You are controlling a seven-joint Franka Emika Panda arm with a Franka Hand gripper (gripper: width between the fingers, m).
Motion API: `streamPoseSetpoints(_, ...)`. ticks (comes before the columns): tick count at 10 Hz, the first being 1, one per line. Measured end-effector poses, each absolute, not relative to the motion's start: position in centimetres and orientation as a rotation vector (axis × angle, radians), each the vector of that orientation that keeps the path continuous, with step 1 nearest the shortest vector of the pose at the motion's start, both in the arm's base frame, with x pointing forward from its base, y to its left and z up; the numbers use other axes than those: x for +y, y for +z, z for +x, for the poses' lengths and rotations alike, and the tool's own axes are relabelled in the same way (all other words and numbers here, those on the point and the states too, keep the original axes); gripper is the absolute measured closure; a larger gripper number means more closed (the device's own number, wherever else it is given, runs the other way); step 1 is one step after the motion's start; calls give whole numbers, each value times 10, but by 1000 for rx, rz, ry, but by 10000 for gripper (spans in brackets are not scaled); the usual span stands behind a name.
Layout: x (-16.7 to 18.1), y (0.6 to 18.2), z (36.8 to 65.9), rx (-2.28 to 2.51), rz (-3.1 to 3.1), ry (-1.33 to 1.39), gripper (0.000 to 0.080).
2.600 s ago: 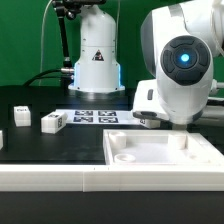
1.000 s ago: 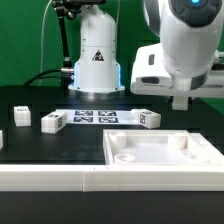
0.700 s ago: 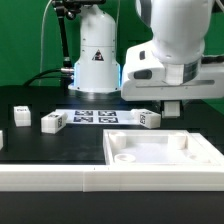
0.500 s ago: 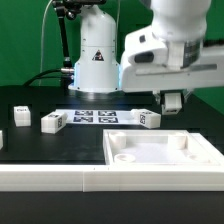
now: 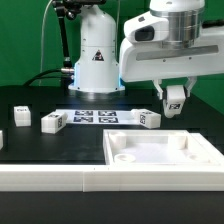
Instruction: Assemble one leg
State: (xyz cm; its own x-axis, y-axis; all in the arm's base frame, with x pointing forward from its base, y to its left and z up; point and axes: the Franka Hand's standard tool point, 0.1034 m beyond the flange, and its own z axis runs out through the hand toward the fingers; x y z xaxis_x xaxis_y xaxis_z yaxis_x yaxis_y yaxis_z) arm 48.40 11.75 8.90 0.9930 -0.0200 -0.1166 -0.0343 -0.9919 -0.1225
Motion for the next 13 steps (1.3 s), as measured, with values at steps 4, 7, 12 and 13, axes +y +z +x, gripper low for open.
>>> streamPoseSetpoints(4, 113, 104, 518, -67, -3018, -238, 509)
streamPoseSetpoints(7, 110, 119, 545, -65, -2987, -507, 509)
streamPoseSetpoints(12, 116, 108, 537, -102, -2958, -690, 509)
streamPoseSetpoints(13, 120, 110, 545, -157, -2966, -671, 509)
